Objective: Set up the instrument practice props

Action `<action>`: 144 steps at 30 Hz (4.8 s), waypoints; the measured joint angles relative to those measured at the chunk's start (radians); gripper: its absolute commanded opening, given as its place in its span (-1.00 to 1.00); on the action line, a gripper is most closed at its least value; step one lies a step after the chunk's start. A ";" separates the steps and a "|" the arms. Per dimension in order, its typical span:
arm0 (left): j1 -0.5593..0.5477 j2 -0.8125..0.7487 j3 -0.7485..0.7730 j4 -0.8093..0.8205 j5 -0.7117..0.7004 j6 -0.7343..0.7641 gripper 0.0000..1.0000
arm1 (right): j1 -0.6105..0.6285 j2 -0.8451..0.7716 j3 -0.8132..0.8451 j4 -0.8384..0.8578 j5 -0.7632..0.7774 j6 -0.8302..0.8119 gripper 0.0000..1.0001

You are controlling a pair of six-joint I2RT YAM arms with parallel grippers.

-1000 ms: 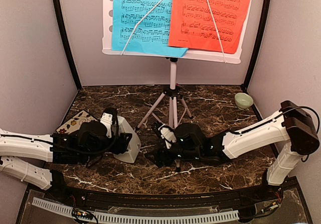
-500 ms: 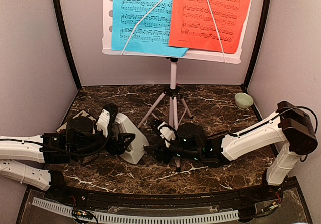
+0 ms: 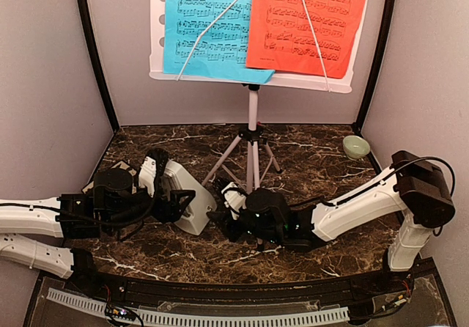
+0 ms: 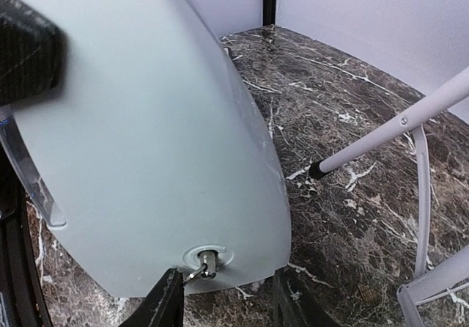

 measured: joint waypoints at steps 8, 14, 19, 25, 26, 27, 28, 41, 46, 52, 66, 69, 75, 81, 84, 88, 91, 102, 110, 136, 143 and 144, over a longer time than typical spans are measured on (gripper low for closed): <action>0.000 0.005 0.000 0.010 -0.022 -0.004 -0.58 | 0.010 0.005 0.020 0.003 0.066 0.000 -0.77; 0.000 0.006 0.000 0.010 -0.025 -0.003 -0.59 | 0.009 0.005 0.021 -0.002 0.090 -0.010 -0.82; 0.000 0.010 0.000 0.010 -0.020 -0.002 -0.59 | 0.009 0.005 0.024 -0.021 0.092 -0.027 -0.50; 0.000 0.010 0.000 0.010 -0.018 0.008 -0.59 | 0.007 0.005 0.037 -0.041 0.053 -0.053 -0.41; 0.000 0.011 0.000 0.010 -0.018 0.010 -0.59 | 0.007 0.005 0.040 -0.045 0.047 -0.057 -0.42; 0.000 0.011 0.000 0.010 -0.017 0.012 -0.59 | 0.007 0.005 0.041 -0.046 0.042 -0.062 -0.45; 0.000 0.013 0.000 0.010 -0.015 0.015 -0.59 | 0.007 0.005 0.042 -0.048 0.038 -0.065 -0.49; 0.002 0.026 0.000 0.010 -0.006 0.057 -0.63 | 0.005 0.009 0.065 -0.109 -0.024 -0.093 -1.00; 0.003 0.012 -0.022 0.047 -0.022 0.061 -0.66 | -0.013 0.009 0.066 -0.093 -0.034 0.006 -1.00; 0.003 -0.015 -0.076 0.150 -0.062 0.068 -0.67 | -0.031 0.010 0.076 -0.059 -0.032 0.217 -1.00; 0.002 -0.013 -0.127 0.293 -0.119 0.142 -0.69 | -0.042 0.077 0.064 0.122 -0.033 0.691 -1.00; 0.002 -0.020 -0.135 0.311 -0.111 0.154 -0.70 | -0.052 0.077 0.042 0.175 -0.056 0.752 -1.00; 0.002 -0.050 -0.162 0.354 -0.085 0.200 -0.73 | -0.070 0.077 0.006 0.275 -0.109 0.872 -1.00; 0.002 -0.055 -0.172 0.386 -0.067 0.259 -0.74 | -0.074 0.079 -0.002 0.306 -0.119 0.987 -1.00; 0.002 -0.053 -0.163 0.372 -0.068 0.262 -0.74 | -0.076 0.079 -0.003 0.307 -0.126 0.997 -0.94; 0.002 -0.016 -0.124 0.302 -0.050 0.220 -0.72 | -0.082 0.065 -0.034 0.293 -0.154 0.923 -0.22; 0.000 0.031 -0.117 0.250 0.013 0.173 -0.69 | -0.094 0.013 -0.102 0.280 -0.183 0.835 0.24; 0.030 0.187 -0.128 0.257 0.171 0.138 -0.50 | -0.097 -0.201 -0.109 0.068 -0.247 0.523 0.52; 0.039 0.234 -0.211 0.416 0.248 0.181 0.19 | -0.096 -0.205 0.020 -0.067 -0.272 0.422 0.50; 0.040 -0.017 -0.211 0.385 0.295 0.224 0.14 | -0.096 -0.114 0.141 -0.218 -0.292 0.421 0.38; 0.040 -0.013 -0.211 0.352 0.283 0.223 0.16 | -0.096 -0.114 0.137 -0.214 -0.291 0.420 0.37; 0.040 -0.005 -0.211 0.349 0.280 0.223 0.14 | -0.096 -0.114 0.135 -0.211 -0.291 0.420 0.36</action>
